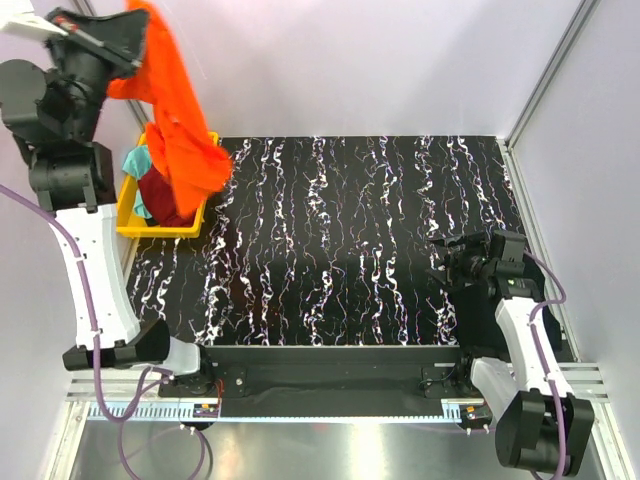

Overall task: Fold and stack the t-shirts
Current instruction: Flatten the tshirt out

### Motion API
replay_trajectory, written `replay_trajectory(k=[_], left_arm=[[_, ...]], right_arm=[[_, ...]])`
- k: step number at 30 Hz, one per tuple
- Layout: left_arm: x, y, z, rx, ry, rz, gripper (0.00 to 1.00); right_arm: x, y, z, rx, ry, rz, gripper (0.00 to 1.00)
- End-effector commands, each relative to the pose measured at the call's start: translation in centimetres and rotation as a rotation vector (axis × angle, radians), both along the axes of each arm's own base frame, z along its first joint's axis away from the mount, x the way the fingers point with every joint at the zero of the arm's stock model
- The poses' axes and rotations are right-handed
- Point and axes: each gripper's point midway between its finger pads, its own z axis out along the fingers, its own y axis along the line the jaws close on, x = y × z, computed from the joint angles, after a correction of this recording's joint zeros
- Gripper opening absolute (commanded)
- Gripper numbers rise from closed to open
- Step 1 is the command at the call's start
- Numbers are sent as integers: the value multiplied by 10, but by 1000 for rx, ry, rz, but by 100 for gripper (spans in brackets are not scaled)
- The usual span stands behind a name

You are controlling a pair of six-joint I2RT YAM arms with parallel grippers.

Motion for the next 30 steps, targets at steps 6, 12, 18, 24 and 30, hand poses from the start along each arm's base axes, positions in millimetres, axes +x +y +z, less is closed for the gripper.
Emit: replay_trajectory(k=[6,12,18,24,30], left_arm=[[-27,-155,-109,111,210,-477,0],[-64,-192,-279,206,540,-594,4],[-96,-223,-394,323,778,-724,5],[-83,-240,-364,320,736,-779,0],[-78,-245,-341,300,723,-790,0]], right_arm=[[41,55,48,-166,-205,323,94],[17,76,76,-379,-350,597,100],[-31,126,47,-328,-434,864,100],[-70,159,6,-511,-633,1105,100],[-68,177,-42,-728,-627,1184,92]])
